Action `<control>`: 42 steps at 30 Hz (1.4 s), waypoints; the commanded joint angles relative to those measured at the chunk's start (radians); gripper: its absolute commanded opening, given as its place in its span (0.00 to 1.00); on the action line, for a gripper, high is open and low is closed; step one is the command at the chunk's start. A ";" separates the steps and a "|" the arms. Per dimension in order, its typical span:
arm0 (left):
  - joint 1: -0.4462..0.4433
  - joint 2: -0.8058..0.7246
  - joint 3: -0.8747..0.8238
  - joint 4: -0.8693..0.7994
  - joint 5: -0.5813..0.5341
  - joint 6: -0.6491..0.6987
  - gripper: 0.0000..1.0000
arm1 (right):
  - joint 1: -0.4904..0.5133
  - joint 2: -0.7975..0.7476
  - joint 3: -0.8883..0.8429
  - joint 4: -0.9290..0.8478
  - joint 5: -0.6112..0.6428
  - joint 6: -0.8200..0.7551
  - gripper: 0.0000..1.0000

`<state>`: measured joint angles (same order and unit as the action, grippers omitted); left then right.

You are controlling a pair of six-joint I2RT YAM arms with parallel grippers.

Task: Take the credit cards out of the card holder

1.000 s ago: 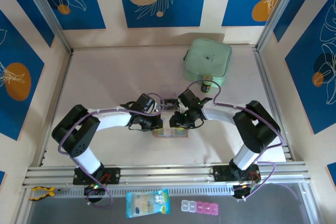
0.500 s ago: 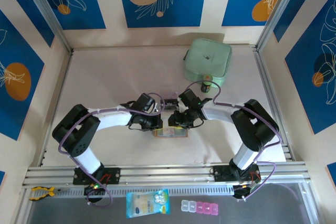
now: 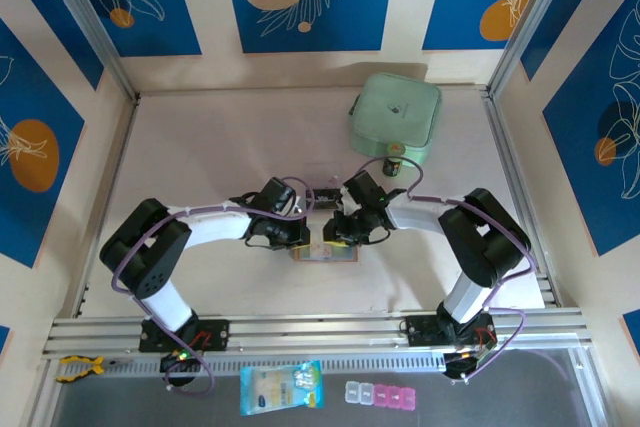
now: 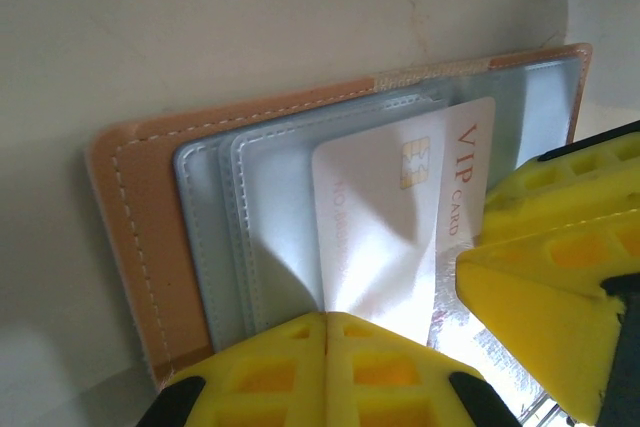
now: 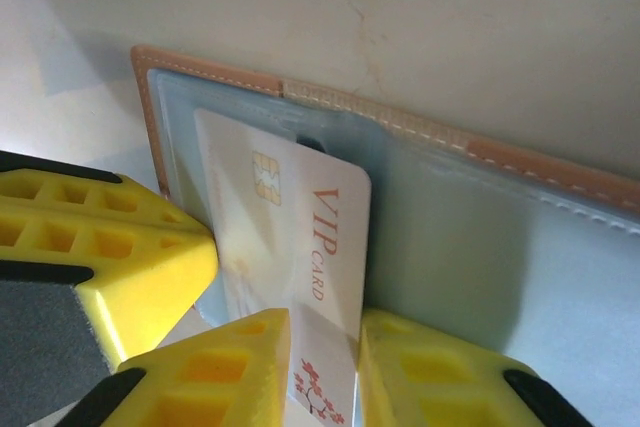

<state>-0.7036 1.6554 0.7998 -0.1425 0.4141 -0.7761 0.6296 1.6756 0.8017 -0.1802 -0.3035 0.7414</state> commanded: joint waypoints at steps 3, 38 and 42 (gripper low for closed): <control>-0.002 0.027 0.013 -0.035 -0.018 0.012 0.00 | -0.013 -0.028 -0.030 0.057 -0.072 0.029 0.19; 0.000 -0.047 0.053 -0.079 -0.018 0.003 0.05 | -0.082 -0.258 0.020 -0.277 0.052 -0.246 0.00; 0.008 -0.056 0.063 -0.094 -0.018 0.000 0.07 | -0.085 -0.251 0.101 -0.386 0.084 -0.444 0.00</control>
<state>-0.7021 1.6272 0.8333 -0.1967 0.4095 -0.7773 0.5491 1.4429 0.8425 -0.4614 -0.2382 0.4721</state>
